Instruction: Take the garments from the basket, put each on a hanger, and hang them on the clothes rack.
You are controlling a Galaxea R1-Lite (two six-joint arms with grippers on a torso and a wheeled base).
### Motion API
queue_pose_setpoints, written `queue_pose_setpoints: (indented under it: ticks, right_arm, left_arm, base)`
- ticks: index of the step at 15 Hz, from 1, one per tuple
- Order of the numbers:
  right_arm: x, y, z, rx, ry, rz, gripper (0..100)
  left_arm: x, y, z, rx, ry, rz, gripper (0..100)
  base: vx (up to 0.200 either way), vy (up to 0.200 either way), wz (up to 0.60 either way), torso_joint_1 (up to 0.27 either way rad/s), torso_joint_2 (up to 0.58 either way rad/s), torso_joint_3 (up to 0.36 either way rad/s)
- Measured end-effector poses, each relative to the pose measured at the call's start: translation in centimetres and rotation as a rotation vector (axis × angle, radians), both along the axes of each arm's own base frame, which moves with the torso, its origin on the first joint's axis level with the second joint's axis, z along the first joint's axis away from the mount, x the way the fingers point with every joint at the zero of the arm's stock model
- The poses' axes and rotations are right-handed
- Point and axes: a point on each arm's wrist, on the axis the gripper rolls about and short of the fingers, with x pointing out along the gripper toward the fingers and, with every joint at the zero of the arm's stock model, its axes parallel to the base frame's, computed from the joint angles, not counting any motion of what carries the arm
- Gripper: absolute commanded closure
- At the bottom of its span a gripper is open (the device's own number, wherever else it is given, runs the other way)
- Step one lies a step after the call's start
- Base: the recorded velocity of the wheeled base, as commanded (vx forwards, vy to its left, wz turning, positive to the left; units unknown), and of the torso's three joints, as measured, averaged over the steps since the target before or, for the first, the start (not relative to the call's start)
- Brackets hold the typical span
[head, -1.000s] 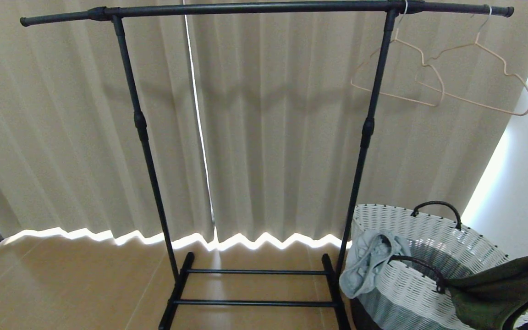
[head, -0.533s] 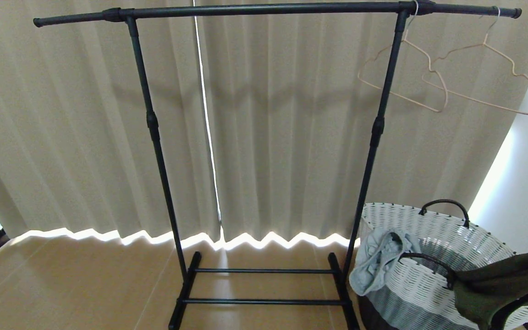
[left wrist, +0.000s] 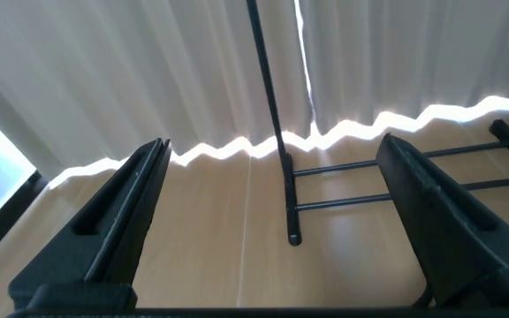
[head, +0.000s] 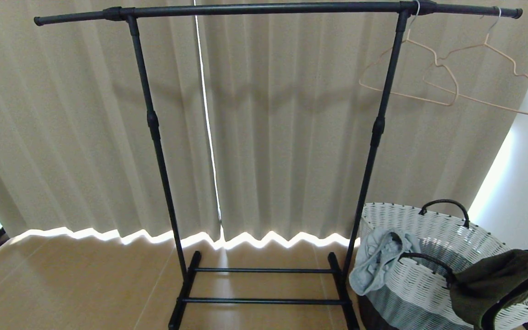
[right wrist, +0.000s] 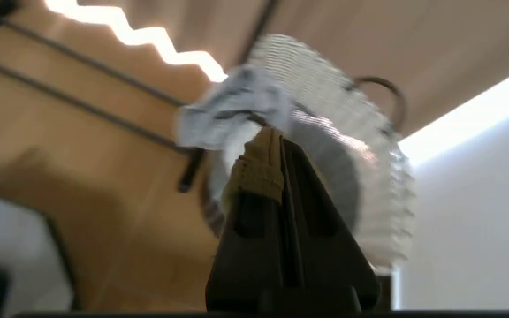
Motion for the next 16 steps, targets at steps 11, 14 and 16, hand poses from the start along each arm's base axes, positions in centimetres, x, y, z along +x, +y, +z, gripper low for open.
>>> queue_pose_setpoints:
  ticks: [11,14,16]
  right_arm:
    - [2.4,3.1,2.8,0.080,-0.110,0.315,100]
    - [4.1,4.6,4.5,0.159,-0.181,0.374,100]
    - [4.8,5.9,5.5,0.265,-0.185,0.411,100]
  left_arm:
    - [0.0,-0.5,5.1,0.008,-0.031,-0.263,0]
    - [2.0,-0.9,8.2,-0.023,0.066,-0.424,0]
    - [4.2,-1.1,9.8,-0.051,0.154,-0.509,0]
  base:
    - [0.000,0.000,0.00,0.000,0.00,0.000]
    - [0.000,0.000,0.00,0.000,0.00,0.000]
    - [0.000,0.000,0.00,0.000,0.00,0.000]
